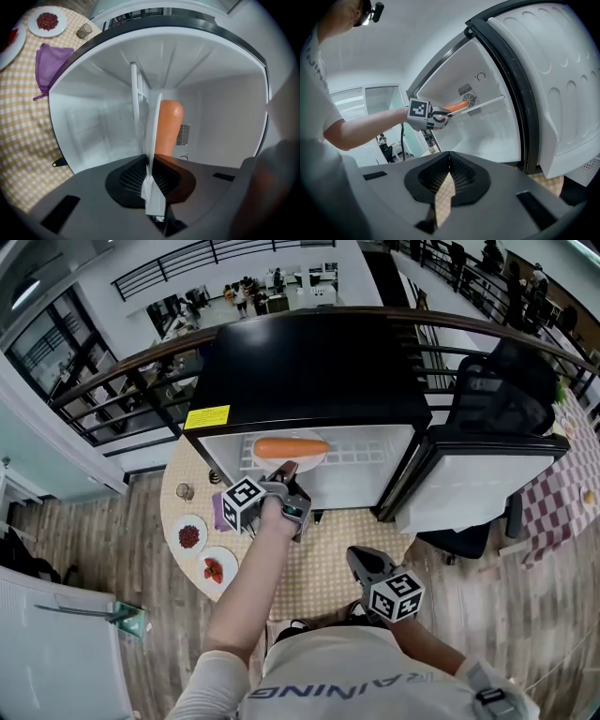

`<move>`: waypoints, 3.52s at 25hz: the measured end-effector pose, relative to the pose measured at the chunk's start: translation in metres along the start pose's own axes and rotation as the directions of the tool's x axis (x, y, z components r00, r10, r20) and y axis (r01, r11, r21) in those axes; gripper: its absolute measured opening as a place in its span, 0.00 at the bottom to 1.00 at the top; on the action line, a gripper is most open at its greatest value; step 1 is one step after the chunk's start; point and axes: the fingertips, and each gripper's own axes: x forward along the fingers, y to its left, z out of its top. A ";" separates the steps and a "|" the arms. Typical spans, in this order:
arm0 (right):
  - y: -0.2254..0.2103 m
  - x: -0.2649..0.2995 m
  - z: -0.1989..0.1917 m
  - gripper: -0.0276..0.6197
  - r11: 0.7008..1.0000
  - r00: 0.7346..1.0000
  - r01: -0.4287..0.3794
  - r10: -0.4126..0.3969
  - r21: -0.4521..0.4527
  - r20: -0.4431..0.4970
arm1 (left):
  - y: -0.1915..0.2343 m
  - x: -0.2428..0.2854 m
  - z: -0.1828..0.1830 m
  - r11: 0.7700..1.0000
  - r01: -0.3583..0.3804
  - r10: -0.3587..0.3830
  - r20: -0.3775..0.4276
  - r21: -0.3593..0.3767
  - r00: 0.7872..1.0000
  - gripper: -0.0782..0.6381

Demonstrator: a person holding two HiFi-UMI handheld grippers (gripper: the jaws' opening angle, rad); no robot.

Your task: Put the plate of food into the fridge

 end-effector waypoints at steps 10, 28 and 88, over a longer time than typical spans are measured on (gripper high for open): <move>0.008 0.000 -0.008 0.08 1.000 1.000 -0.012 0.012 0.007 -0.012 | -0.004 0.001 0.000 0.997 -0.023 0.025 -0.018 0.068 1.000 0.17; 0.016 0.002 -0.019 0.08 0.999 0.998 -0.033 0.033 0.008 -0.044 | -0.018 -0.009 -0.015 0.658 -0.011 0.157 -0.124 0.753 0.980 0.31; 0.013 -0.014 0.024 0.08 0.995 0.998 0.008 -0.001 -0.103 0.060 | -0.026 -0.234 -0.033 0.141 -0.125 -0.062 0.134 0.982 0.989 0.12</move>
